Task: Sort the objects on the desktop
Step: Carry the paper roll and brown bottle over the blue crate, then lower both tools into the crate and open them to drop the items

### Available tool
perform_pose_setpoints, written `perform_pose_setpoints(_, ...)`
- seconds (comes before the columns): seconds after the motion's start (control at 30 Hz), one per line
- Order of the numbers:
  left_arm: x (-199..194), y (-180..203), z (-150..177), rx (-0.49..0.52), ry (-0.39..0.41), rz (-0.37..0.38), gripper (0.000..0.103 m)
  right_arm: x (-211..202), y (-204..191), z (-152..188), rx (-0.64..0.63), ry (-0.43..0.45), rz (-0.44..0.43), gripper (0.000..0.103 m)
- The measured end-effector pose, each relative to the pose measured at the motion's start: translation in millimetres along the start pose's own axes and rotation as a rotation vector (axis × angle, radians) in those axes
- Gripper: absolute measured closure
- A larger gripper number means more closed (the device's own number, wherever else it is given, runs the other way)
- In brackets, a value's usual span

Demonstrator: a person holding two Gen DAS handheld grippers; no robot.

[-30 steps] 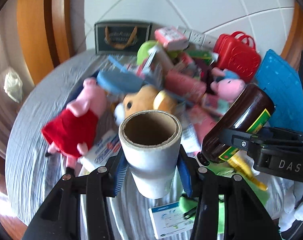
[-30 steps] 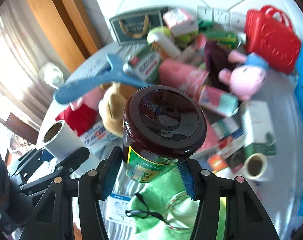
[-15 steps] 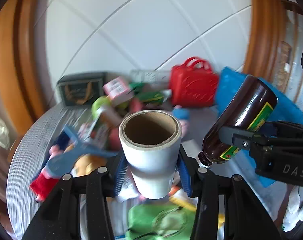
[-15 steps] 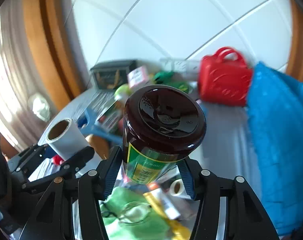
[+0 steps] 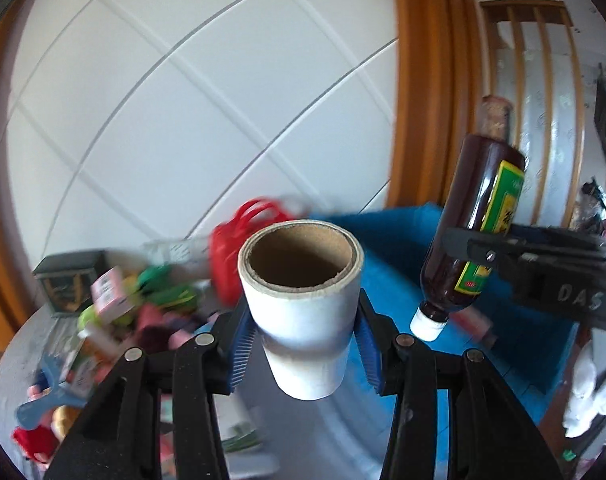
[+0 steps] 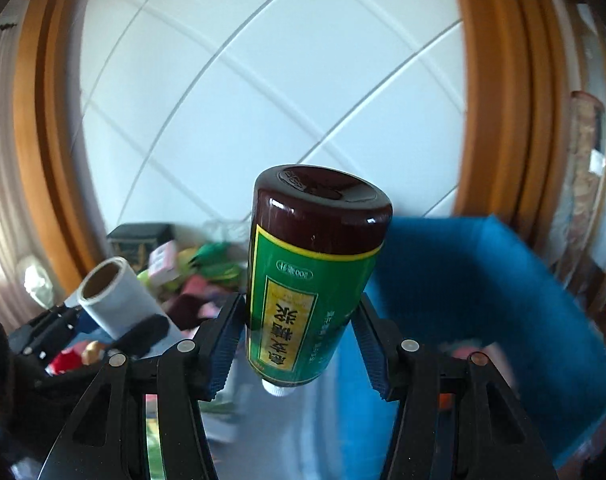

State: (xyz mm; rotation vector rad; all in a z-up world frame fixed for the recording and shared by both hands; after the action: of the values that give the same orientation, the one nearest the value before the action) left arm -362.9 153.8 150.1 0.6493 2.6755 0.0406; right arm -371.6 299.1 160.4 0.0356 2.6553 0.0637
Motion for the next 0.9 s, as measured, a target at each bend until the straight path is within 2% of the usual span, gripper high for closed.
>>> perform_pose_setpoints(0.1, 24.4, 65.3, -26.4, 0.005, 0.033, 0.004, 0.057, 2.1, 72.7, -13.6, -0.014, 0.025, 0.005, 0.049)
perform_pose_setpoints(0.2, 60.5, 125.4, -44.2, -0.019, 0.016, 0.022, 0.057, 12.4, 136.8, -19.1, -0.049, 0.015, 0.032, 0.049)
perform_pose_setpoints(0.33, 115.7, 182.2, -52.7, -0.037, -0.087, 0.026, 0.057, 49.0, 206.2, -15.2, -0.051, -0.076, 0.036, 0.049)
perform_pose_setpoints(0.47, 174.2, 219.9, -48.0, -0.040, -0.214, 0.025, 0.057, 85.9, 258.1, 1.9, -0.026, -0.177, 0.031, 0.049)
perform_pose_setpoints(0.6, 229.7, 234.3, -19.6, -0.055, -0.387, 0.033, 0.057, 129.4, 286.2, 40.9, -0.024, -0.351, -0.005, 0.049)
perform_pose_setpoints(0.73, 257.7, 234.1, 22.5, -0.035, -0.542, 0.024, 0.057, 168.8, 290.5, 88.8, -0.089, -0.528, -0.057, 0.049)
perform_pose_setpoints(0.8, 266.6, 233.7, 36.9, -0.050, -0.593, 0.028, 0.057, 180.9, 287.7, 106.6, -0.132, -0.593, -0.065, 0.049)
perform_pose_setpoints(0.9, 279.8, 236.4, 57.5, -0.077, -0.672, 0.038, 0.057, 192.0, 283.5, 113.6, -0.151, -0.644, -0.078, 0.049)
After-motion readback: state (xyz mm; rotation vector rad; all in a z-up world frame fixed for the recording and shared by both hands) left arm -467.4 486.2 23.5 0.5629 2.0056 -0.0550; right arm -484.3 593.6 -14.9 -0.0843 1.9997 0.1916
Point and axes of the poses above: each gripper's, at about its wrist camera, not at the fingertips, and x roughly the way its jaws point, y to its right, z to its underside, the point moved 5 cm from there along x, roughly the way its jaws point, and after that the axes turned 9 degrees about z, right-handed, at the moved point
